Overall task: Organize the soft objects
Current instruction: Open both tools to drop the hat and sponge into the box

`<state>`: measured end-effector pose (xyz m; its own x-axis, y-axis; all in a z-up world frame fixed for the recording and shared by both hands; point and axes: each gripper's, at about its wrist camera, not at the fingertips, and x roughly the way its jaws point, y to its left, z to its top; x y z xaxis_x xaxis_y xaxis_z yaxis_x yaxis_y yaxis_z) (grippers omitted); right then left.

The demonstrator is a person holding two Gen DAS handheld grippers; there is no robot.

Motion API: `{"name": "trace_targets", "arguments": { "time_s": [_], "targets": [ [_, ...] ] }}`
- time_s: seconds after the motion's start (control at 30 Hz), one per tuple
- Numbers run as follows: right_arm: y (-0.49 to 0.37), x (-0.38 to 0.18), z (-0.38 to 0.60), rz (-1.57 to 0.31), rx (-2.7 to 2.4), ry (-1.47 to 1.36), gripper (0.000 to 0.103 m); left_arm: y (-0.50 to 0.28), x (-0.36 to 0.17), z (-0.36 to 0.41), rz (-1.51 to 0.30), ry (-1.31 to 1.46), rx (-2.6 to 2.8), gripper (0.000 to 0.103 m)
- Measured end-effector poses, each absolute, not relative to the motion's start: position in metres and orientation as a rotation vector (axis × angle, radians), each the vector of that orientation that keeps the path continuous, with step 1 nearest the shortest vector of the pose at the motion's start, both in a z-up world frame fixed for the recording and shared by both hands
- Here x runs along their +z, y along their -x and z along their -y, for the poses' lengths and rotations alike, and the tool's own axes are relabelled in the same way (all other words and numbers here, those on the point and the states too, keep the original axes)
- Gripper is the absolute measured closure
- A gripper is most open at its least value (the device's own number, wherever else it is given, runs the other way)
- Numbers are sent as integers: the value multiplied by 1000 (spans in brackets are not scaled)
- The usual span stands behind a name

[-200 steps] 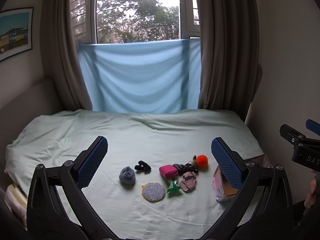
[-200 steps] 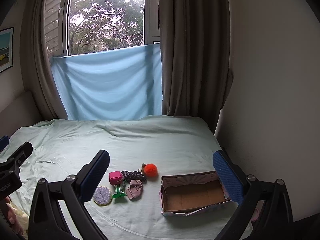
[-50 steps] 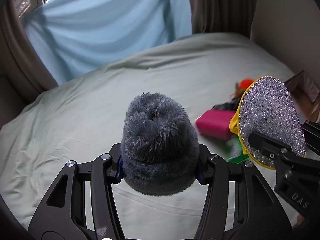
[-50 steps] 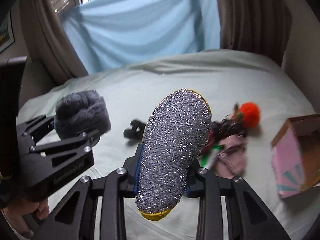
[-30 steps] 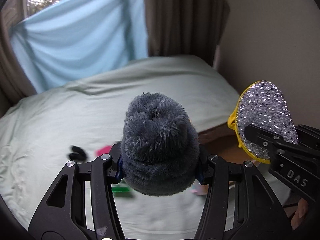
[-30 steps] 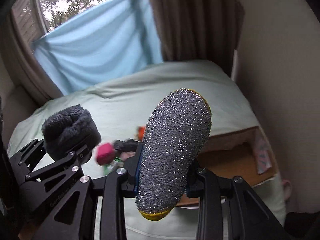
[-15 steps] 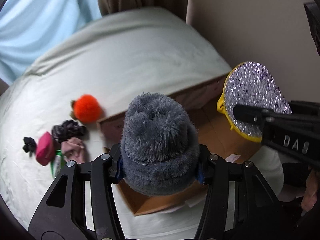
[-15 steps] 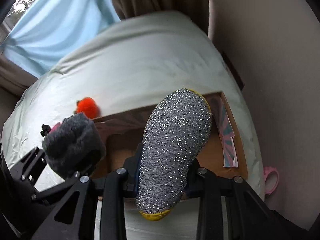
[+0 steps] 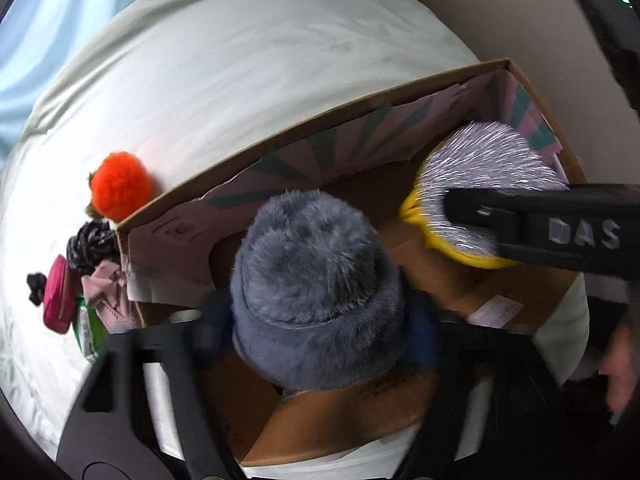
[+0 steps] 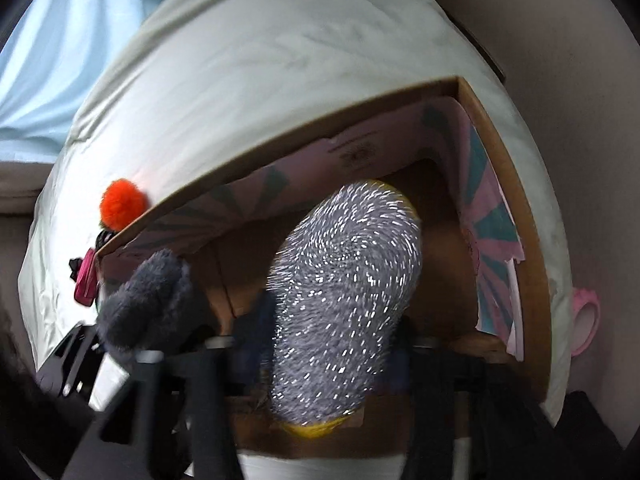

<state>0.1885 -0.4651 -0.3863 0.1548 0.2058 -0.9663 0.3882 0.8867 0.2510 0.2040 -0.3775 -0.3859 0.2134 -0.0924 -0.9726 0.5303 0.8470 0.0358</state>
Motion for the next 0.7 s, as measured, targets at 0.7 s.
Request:
{"name": "trace_targets", "arguments": {
  "time_s": [0.7],
  "targets": [
    [-162,-315,455,-1264,-123,-404,0,-188,-308,344,-1177,-355,-474,0]
  ]
}}
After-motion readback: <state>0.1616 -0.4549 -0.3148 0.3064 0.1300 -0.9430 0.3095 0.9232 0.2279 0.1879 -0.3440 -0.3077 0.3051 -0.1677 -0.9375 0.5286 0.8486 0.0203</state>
